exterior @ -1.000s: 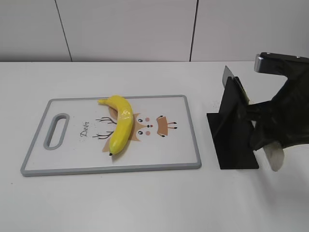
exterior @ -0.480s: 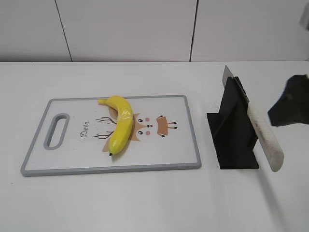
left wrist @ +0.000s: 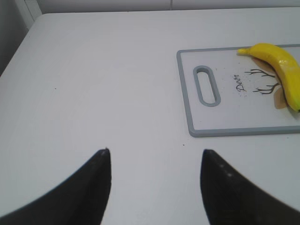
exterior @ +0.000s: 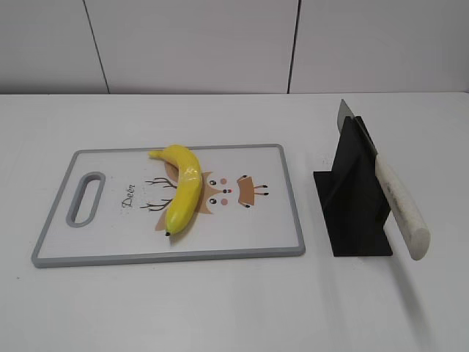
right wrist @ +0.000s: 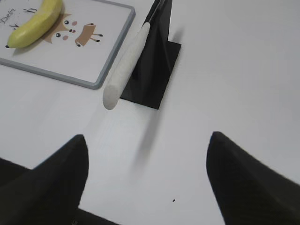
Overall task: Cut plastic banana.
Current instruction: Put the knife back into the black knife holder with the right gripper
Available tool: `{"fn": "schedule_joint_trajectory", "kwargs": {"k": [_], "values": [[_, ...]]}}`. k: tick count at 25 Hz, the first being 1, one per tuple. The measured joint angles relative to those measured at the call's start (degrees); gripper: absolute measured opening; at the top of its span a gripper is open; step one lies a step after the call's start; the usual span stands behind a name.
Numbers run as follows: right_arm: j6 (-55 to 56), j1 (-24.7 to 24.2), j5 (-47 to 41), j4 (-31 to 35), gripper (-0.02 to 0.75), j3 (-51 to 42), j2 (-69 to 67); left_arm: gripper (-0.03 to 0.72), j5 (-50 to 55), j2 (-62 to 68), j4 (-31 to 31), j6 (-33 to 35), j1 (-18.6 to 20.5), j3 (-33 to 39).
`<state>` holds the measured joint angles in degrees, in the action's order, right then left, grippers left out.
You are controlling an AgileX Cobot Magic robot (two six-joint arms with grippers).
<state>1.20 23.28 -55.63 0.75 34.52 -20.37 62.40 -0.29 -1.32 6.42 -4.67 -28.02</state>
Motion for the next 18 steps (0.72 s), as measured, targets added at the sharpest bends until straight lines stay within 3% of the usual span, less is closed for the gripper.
{"fn": "schedule_joint_trajectory", "kwargs": {"k": [8, 18], "values": [[-0.07, 0.00, -3.74, -0.32, 0.591, -5.37, 17.19, 0.564, -0.06, 0.00, 0.00, 0.00, 0.00, 0.00], [-0.10, -2.14, -3.74, -0.18, 0.585, -5.48, 20.70, 0.560, -0.11, 0.00, 0.01, -0.15, 0.00, 0.00]]}}
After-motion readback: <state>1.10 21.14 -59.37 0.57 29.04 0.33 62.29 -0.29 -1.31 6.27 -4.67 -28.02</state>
